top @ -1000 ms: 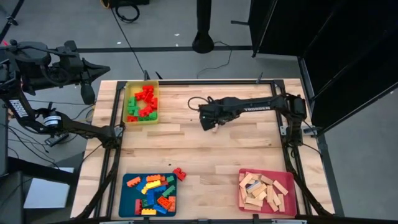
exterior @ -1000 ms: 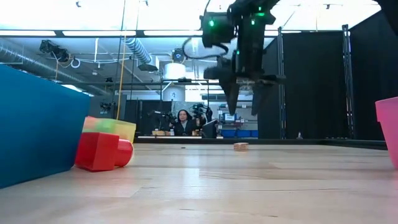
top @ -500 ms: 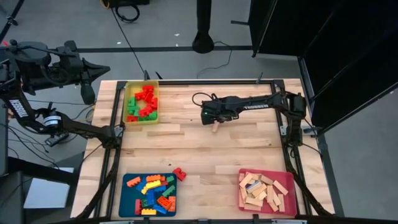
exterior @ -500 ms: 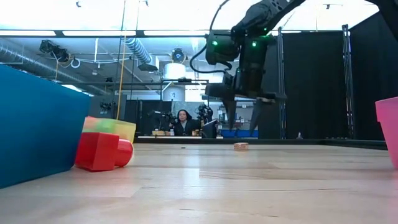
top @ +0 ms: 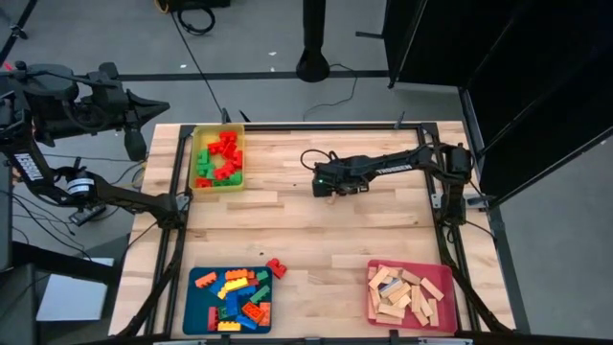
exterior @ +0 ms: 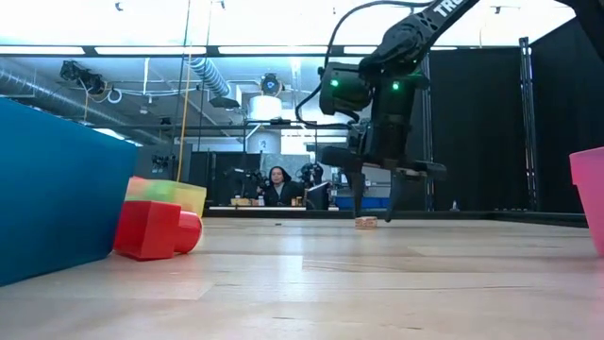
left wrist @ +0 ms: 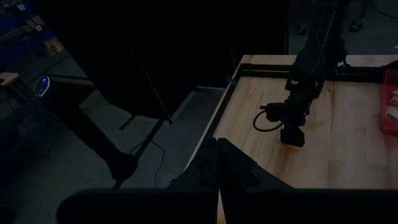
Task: Sort blocks by size
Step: Put the wooden game piece into the red bin
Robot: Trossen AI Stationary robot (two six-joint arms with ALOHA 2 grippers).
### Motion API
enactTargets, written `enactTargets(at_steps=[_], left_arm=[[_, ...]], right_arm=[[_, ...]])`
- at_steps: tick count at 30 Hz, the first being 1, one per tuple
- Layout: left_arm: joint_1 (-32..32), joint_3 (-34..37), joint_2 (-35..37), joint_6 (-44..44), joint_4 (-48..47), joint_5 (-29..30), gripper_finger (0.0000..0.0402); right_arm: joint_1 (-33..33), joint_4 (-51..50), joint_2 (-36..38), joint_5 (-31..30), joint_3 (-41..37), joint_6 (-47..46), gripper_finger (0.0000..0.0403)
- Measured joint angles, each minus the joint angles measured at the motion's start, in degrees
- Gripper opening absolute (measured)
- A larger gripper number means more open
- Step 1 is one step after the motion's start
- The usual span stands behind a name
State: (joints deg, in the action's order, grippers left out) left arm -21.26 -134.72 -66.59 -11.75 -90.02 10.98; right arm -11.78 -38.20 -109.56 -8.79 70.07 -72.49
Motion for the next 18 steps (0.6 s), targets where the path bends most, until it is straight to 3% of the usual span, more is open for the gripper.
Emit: enactTargets(at_steps=[12, 18], left_arm=[[0.0, 0.0, 0.0, 0.0, 0.0, 0.0, 0.0002], [0.0, 0.0, 0.0, 0.0, 0.0, 0.0, 0.0002]], right_arm=[[1.1, -10.6, 0.0, 5.4, -1.2, -0.1, 0.0228], [2.0, -12.1, 0.0, 5.3, -1.3, 0.4, 0.0217]])
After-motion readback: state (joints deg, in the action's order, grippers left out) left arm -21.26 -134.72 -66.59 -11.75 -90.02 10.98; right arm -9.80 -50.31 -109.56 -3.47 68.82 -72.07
